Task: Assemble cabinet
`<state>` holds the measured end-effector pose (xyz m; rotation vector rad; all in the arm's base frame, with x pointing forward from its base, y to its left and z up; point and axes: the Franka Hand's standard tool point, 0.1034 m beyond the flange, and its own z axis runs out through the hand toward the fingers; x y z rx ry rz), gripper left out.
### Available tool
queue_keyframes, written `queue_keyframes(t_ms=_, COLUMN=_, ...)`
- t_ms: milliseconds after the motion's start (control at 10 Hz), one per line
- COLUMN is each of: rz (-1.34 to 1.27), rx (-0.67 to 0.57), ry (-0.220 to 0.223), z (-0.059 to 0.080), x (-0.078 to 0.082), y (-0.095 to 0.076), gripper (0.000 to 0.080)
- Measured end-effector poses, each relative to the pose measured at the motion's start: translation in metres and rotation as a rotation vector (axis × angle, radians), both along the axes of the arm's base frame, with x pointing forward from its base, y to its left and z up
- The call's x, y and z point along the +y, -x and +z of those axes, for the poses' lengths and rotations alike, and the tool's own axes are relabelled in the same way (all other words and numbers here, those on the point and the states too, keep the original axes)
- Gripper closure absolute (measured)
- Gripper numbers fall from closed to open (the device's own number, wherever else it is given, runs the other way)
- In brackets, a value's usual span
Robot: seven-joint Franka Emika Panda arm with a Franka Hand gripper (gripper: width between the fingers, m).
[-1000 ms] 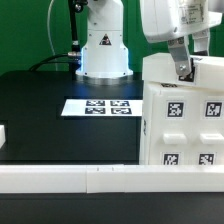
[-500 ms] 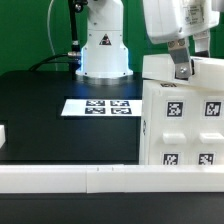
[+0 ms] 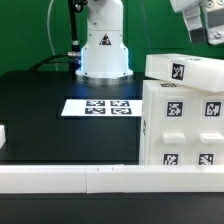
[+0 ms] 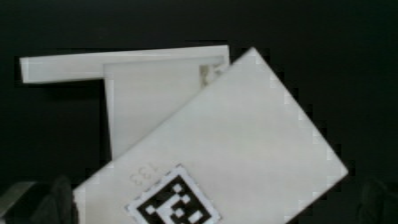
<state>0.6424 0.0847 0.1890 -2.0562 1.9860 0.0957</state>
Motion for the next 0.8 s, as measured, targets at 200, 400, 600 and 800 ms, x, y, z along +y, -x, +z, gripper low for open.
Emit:
queue_keyframes(t_ms=200, rz=0.193, rx=-0.042, ry=0.034, z=-0.0006, x=-0.0010, y=0.0004, gripper=0.0003)
queue_keyframes(t_ms=400, rz=0.594, rx=-0.067, ry=0.133, z=0.0003, x=-0.0001, y=-0.0026, gripper=0.0003)
queue_keyframes(t_ms=600, rz=0.812, rx=-0.105, ry=0.198, z=0.0009, x=0.0011, y=-0.0077, gripper=0.0003)
queue_keyframes(t_ms=800, rz=0.930, rx=-0.122, ry=0.214, z=-0.0010, x=-0.0023, y=-0.0055, gripper=0.0003)
